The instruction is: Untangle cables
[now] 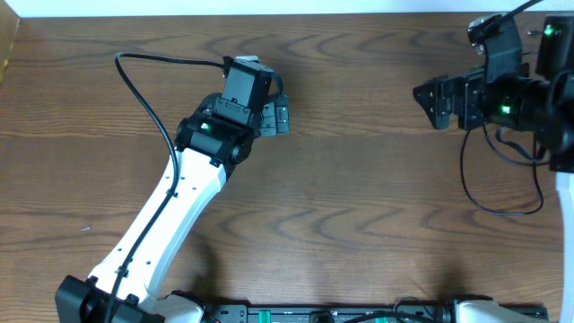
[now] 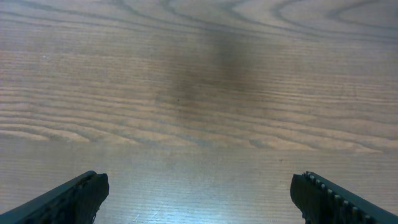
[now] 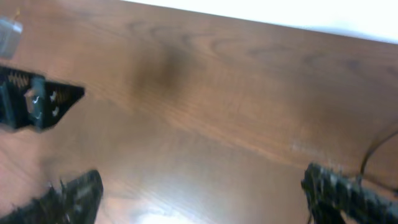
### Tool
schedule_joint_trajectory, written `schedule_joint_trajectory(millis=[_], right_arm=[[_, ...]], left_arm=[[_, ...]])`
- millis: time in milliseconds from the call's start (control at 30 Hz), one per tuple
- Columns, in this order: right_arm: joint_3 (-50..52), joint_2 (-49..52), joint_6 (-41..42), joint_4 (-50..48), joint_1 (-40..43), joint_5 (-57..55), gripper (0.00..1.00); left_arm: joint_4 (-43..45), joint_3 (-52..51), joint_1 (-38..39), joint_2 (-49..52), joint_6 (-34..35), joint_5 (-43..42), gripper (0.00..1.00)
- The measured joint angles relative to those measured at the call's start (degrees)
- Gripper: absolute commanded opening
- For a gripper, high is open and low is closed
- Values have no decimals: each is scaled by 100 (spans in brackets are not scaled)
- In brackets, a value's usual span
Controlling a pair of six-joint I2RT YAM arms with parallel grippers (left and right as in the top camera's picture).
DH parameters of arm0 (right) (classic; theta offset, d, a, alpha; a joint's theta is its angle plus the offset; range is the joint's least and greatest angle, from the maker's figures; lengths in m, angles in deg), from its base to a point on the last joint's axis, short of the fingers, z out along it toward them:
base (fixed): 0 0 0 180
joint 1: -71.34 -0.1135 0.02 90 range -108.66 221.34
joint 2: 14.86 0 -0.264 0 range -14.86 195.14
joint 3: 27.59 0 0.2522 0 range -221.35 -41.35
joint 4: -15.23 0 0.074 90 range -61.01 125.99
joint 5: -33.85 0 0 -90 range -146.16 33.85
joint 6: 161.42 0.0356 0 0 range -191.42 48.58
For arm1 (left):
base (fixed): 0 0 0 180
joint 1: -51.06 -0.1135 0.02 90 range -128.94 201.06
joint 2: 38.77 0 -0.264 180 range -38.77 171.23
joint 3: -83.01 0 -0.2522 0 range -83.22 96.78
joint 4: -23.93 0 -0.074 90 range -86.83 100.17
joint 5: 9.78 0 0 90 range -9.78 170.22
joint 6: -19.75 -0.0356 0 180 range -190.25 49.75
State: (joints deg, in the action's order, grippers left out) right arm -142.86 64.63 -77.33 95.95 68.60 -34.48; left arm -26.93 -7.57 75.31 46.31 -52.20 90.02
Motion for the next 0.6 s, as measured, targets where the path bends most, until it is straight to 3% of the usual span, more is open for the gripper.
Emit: schedule_joint_trajectory(millis=[200,600], right_arm=[[1991,-892,-81,-2000,-22,-166,99],[6231,-3893,-107,-5755,-24,-481,99]], left_arm=[[0,0,0,0,0,0,100],[0,0,0,0,2,-2,100]])
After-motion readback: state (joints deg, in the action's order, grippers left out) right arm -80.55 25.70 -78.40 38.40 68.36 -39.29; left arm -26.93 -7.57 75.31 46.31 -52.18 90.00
